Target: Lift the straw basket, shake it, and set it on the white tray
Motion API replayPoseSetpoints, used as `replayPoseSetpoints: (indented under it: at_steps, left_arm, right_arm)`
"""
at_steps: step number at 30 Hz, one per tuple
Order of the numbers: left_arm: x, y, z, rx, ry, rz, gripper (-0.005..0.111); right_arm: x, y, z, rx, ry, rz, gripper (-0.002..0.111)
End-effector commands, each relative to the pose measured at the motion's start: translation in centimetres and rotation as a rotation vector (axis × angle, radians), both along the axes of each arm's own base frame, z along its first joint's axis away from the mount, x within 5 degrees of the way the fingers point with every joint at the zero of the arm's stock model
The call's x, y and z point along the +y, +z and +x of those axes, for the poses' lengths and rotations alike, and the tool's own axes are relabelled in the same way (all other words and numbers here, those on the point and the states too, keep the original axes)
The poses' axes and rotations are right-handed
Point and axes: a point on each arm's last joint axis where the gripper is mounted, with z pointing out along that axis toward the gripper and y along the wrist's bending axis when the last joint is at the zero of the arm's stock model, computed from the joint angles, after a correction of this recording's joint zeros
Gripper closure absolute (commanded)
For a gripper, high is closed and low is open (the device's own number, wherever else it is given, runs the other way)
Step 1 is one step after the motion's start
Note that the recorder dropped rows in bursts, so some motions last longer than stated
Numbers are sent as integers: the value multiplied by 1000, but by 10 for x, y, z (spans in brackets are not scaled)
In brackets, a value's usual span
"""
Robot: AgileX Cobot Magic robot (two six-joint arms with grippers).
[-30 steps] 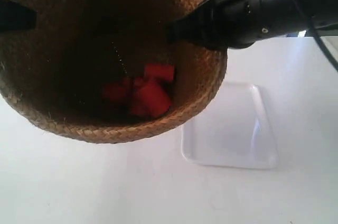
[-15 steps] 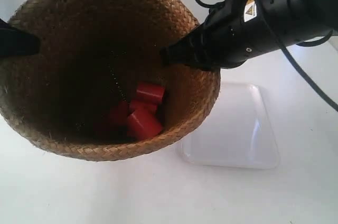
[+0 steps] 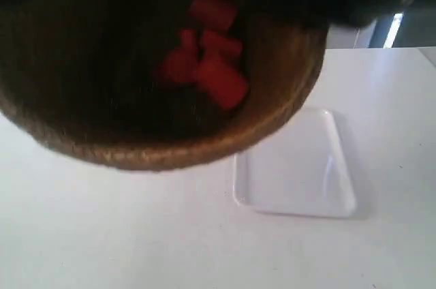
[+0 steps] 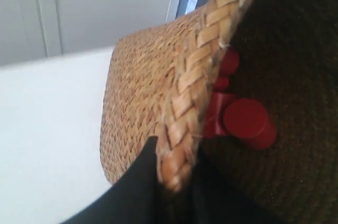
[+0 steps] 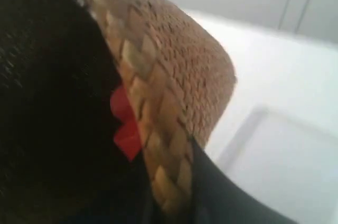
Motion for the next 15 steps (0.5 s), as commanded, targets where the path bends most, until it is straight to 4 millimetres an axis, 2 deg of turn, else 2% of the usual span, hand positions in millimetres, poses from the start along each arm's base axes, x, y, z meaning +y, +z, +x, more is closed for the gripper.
replayPoseSetpoints:
  at_steps: [1,4,6,11,15]
  left_arm:
    - [0,-6,3,17,-10,6,107]
    - [3,-4,1,-1,14,24,107]
    - [2,-8,0,25,-3,30,107]
    - [2,-26,5,85,0,35,107]
    - [3,-30,6,91,10,34,107]
  right_arm:
    - [7,-26,9,105,13,-63,108]
    - [4,-11,4,16,6,-11,108]
    - [3,-9,3,7,6,-6,108]
    - [7,-27,10,66,6,-38,108]
    - [9,-35,12,127,6,-49,108]
